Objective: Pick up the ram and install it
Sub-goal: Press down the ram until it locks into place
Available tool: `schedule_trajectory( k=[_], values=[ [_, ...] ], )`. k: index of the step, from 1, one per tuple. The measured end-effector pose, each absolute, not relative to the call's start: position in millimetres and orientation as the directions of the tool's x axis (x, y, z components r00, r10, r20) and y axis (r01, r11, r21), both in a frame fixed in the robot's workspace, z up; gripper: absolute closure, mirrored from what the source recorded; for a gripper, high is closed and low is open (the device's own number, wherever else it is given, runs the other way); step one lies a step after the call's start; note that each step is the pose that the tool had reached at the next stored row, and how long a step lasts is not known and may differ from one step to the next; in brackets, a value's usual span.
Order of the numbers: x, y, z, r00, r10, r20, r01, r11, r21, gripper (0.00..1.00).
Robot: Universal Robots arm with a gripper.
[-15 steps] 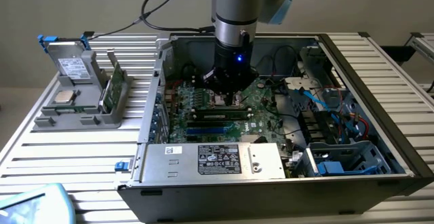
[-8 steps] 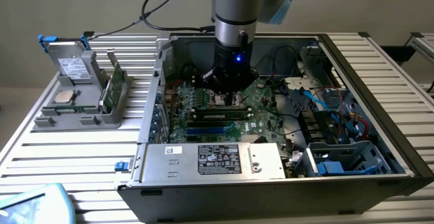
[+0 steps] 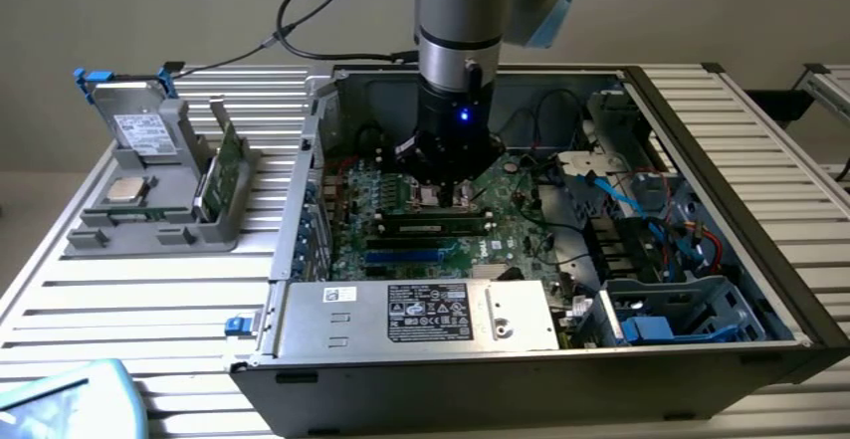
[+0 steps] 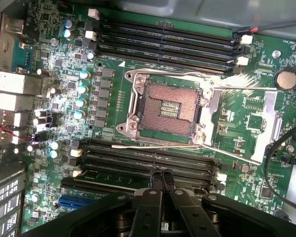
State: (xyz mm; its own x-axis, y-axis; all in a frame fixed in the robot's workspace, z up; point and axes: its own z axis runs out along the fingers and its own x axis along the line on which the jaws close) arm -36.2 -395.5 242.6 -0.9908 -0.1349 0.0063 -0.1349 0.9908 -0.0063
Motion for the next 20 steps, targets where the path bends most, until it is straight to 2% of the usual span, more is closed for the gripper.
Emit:
schedule_trajectory(
  k=[9,20],
  values=[
    [-36.4,-395.6,242.6,-1.0,-0.024,0.006,-0.024,1.0,-0.006,0.89],
    [-38.1,-405.0,242.9,-1.0,-0.014,0.006,-0.014,1.0,-0.006,0.89]
  ],
)
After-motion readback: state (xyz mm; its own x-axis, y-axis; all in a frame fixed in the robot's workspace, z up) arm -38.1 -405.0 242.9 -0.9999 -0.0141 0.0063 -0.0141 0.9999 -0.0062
